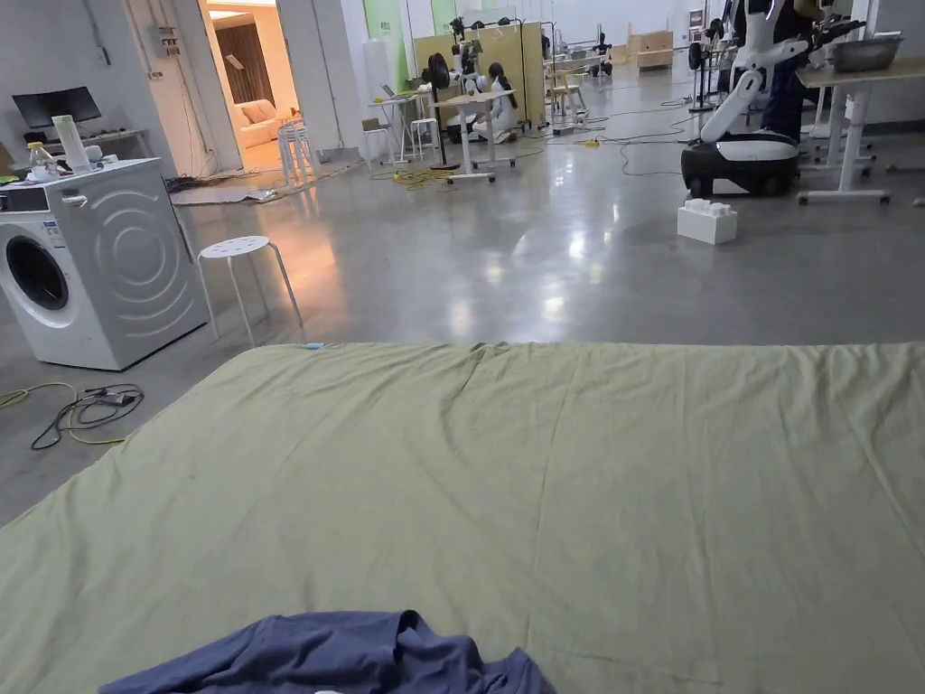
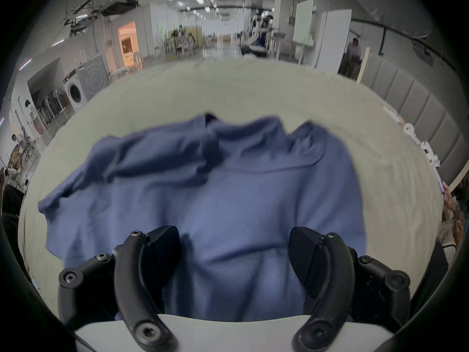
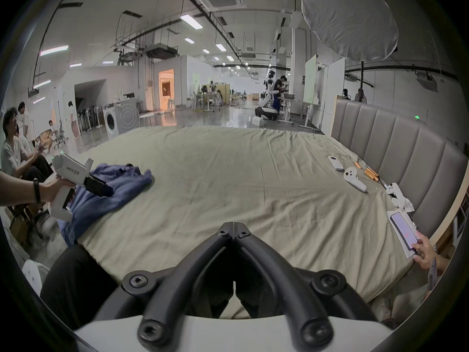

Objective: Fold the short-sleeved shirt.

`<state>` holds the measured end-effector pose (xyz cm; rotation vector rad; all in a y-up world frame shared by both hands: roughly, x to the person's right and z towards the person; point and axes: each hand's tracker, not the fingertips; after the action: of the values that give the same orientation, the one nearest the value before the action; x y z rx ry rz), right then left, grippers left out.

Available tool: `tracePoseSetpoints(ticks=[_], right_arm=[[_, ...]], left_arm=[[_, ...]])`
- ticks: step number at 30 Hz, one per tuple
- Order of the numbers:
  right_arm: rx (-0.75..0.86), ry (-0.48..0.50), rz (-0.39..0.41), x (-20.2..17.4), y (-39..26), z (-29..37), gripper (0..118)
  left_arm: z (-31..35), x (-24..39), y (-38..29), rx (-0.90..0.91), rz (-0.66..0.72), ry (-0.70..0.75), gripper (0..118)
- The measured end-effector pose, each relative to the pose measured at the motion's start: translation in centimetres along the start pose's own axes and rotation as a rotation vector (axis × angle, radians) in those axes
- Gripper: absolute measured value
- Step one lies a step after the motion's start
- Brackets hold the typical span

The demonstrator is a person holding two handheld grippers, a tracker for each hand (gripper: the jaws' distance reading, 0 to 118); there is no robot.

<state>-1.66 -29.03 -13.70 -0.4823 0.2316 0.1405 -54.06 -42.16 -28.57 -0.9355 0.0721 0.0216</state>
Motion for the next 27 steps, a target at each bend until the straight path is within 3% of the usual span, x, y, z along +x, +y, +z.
tracePoseSetpoints(ticks=[2,3,4,5,6,12,15,19,24,27], right_arm=[[-0.018,0.001,-0.015,0.2,-0.2,-0.1,0],[-0.022,0.003,-0.043,0.3,-0.5,-0.2,0],[-0.022,0.007,-0.068,0.4,-0.7,-0.3,0],[-0.032,0.016,-0.092,0.5,-1.0,-0.5,0],[-0.049,0.02,-0.105,0.6,-1.2,-0.8,0],[-0.064,0.037,-0.091,0.5,-1.6,0.0,0],[-0.062,0.058,-0.08,0.9,-2.1,0.5,0],[-0.068,0.035,-0.085,1.2,-2.7,1.0,0],[-0.074,0.009,-0.147,2.3,-3.6,1.9,0],[-0.073,-0.03,-0.151,3.4,-3.9,3.0,0]], left_arm=[[0.7,0.2,-0.1,0.043,0.026,-0.004,88],[0.8,0.4,0.1,0.028,0.036,0.003,79],[1.1,0.6,0.3,0.035,0.029,0.0,59],[1.2,0.8,0.4,0.057,-0.017,0.036,19],[1.5,0.8,0.7,0.034,-0.011,0.023,8],[1.4,-1.8,3.1,-0.011,0.198,-0.073,5],[4.6,-2.5,6.5,0.141,0.348,-0.115,4],[6.0,1.1,10.7,0.204,0.156,-0.052,4],[5.8,9.9,14.9,0.277,0.028,-0.201,4],[4.9,19.4,16.9,0.288,-0.12,-0.318,4]])
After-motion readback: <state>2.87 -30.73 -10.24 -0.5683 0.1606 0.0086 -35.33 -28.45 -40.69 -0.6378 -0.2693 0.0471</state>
